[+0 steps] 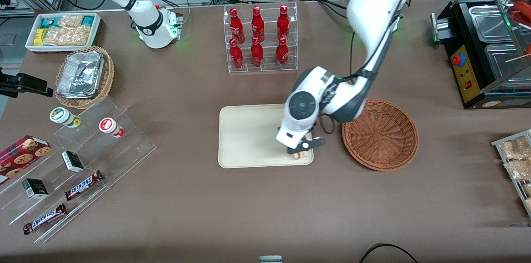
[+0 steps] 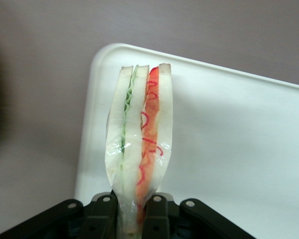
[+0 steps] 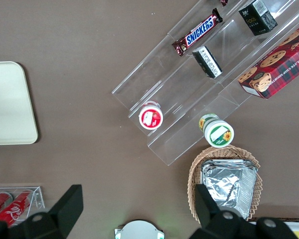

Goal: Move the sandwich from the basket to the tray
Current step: 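Lift the sandwich and carry it over the cream tray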

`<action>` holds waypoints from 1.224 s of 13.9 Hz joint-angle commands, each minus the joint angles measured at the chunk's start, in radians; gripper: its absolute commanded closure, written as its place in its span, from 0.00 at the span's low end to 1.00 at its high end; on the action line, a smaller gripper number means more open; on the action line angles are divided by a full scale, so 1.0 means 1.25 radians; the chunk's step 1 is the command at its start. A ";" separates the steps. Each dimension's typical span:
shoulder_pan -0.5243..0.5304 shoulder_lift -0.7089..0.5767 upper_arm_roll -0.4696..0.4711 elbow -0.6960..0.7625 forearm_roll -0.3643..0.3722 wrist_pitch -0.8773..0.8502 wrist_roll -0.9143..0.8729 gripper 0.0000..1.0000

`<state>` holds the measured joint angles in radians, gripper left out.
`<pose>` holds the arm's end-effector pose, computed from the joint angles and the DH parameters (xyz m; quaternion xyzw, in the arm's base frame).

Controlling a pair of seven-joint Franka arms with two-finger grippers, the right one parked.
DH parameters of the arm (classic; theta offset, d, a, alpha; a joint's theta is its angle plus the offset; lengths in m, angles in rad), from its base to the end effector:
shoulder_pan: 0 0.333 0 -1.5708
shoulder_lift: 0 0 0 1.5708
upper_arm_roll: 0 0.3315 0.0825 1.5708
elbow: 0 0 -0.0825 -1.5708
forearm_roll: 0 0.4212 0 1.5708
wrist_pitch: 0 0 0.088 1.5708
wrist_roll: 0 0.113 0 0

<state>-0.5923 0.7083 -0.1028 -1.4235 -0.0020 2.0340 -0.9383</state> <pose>0.5888 -0.4735 0.2580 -0.9895 -0.1322 0.0576 0.0105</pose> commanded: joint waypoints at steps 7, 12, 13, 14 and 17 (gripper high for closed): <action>-0.075 0.091 -0.006 0.137 -0.042 0.016 -0.097 1.00; -0.077 0.103 -0.007 0.134 -0.060 0.016 -0.108 1.00; -0.077 0.109 -0.009 0.135 -0.060 0.018 -0.118 1.00; -0.077 0.114 -0.009 0.137 -0.060 0.020 -0.130 1.00; -0.077 0.121 -0.007 0.139 -0.059 0.021 -0.150 1.00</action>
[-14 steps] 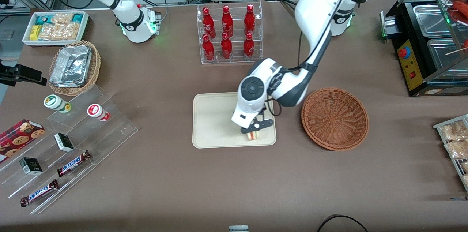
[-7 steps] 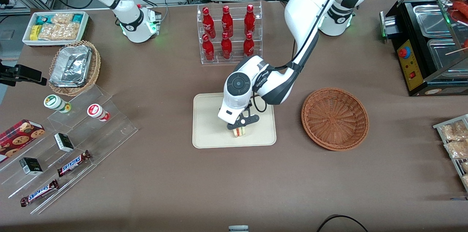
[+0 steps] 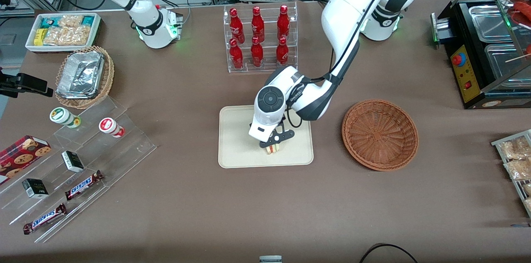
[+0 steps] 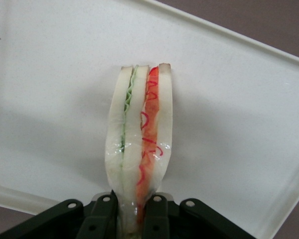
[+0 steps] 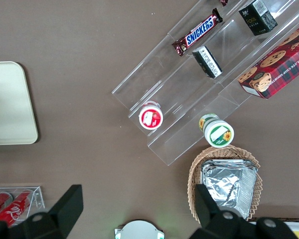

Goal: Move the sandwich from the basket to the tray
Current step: 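Lower the sandwich onto the tray and open the left gripper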

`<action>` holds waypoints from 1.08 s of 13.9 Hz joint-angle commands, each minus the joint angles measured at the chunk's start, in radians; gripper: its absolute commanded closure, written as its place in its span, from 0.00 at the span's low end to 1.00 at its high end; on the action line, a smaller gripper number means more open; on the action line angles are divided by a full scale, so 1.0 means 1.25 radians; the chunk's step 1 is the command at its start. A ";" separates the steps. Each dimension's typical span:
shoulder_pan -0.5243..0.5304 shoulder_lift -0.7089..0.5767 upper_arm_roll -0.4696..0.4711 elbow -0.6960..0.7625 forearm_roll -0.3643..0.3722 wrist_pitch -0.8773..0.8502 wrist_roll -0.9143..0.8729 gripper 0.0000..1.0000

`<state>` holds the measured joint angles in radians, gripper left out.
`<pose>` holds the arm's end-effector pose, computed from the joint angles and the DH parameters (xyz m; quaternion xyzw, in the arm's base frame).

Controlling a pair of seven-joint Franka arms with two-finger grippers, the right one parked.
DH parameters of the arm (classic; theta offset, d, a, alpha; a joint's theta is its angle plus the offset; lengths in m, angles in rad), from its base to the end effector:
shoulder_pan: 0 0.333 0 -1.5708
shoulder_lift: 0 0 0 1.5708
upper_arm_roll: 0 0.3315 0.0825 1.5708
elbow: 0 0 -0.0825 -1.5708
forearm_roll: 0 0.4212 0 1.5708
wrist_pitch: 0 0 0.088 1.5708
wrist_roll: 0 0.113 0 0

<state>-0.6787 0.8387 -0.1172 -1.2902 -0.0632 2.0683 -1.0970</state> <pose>0.5609 -0.5481 0.2255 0.9801 0.1829 -0.0742 0.0191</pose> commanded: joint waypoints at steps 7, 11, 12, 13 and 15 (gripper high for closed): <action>-0.008 0.002 0.004 0.032 -0.008 -0.015 -0.038 0.00; -0.003 -0.077 0.008 0.038 -0.003 -0.082 -0.029 0.00; 0.003 -0.096 0.009 0.044 -0.003 -0.104 -0.027 0.00; 0.005 -0.117 0.012 0.046 -0.002 -0.125 -0.024 0.00; 0.015 -0.153 0.026 0.049 -0.001 -0.159 0.019 0.00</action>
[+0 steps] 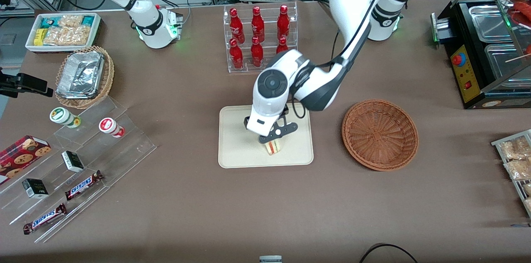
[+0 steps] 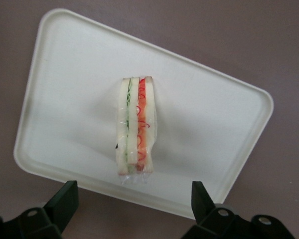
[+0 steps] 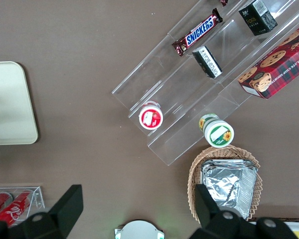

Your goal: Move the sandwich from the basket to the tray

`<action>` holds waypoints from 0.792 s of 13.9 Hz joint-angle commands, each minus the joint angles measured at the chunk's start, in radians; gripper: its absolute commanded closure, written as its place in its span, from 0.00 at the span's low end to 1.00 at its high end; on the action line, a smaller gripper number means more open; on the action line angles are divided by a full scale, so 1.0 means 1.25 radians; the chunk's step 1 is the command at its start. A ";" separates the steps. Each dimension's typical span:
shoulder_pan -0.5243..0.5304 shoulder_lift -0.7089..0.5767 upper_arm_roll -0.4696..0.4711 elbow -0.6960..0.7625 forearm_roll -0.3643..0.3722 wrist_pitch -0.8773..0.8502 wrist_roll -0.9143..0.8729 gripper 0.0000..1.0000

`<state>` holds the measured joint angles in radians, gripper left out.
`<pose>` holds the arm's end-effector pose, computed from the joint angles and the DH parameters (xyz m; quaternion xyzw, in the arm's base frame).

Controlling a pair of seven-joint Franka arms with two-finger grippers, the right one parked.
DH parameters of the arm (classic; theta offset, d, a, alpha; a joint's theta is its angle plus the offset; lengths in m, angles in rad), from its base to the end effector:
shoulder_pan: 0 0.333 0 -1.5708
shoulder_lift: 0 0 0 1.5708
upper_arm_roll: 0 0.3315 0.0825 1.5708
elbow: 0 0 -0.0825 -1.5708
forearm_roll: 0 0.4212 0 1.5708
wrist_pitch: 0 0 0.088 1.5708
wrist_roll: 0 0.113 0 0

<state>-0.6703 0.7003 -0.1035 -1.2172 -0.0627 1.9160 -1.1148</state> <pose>0.5751 -0.5397 0.3571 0.9795 0.1917 -0.0503 0.0376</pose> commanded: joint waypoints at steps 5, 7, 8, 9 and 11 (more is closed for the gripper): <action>0.060 -0.102 0.042 -0.030 0.051 -0.112 0.236 0.00; 0.103 -0.149 0.042 -0.079 0.048 -0.108 0.246 0.00; 0.132 -0.164 0.042 -0.091 0.048 -0.110 0.254 0.00; 0.146 -0.176 0.042 -0.105 0.047 -0.113 0.305 0.00; 0.191 -0.214 0.042 -0.156 0.045 -0.117 0.412 0.00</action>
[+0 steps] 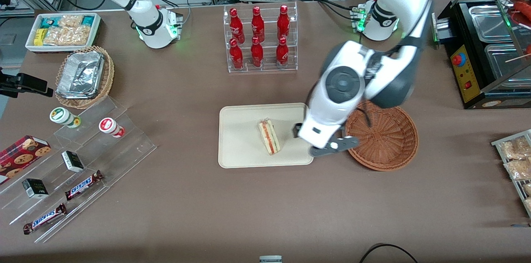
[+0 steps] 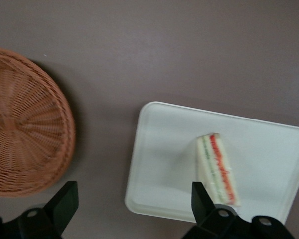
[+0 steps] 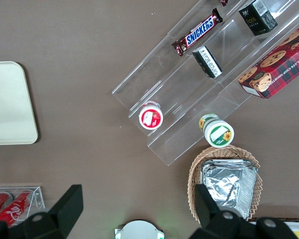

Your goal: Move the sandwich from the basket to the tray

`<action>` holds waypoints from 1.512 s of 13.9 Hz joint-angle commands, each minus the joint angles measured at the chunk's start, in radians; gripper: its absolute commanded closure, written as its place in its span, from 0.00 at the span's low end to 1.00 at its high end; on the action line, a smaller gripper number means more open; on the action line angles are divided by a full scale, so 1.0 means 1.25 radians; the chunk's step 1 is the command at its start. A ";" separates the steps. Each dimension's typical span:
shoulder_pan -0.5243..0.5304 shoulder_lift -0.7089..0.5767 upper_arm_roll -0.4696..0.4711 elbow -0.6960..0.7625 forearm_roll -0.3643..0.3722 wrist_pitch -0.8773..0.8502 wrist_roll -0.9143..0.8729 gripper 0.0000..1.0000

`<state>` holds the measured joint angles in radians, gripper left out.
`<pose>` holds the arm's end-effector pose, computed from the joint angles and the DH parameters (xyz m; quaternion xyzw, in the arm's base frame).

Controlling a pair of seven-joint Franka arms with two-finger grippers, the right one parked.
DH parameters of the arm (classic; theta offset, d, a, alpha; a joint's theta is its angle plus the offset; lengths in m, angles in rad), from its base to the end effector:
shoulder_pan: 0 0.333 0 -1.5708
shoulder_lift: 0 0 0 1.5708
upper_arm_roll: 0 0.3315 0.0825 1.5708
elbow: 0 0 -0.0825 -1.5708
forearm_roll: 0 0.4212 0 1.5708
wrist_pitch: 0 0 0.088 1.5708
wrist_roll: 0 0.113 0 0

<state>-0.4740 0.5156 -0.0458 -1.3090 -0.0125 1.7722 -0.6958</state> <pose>0.6499 -0.3654 0.4377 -0.9953 -0.0919 0.0313 0.0005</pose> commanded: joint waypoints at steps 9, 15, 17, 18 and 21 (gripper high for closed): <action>0.201 -0.244 -0.004 -0.229 0.004 -0.063 0.398 0.00; 0.329 -0.347 -0.014 -0.228 0.011 -0.211 0.625 0.00; 0.373 -0.369 -0.022 -0.228 0.012 -0.233 0.640 0.00; 0.401 -0.384 -0.039 -0.227 0.012 -0.237 0.646 0.00; 0.433 -0.420 -0.058 -0.224 0.014 -0.256 0.652 0.00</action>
<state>0.0444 0.0416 -0.0912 -1.5637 -0.0084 1.4682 0.1078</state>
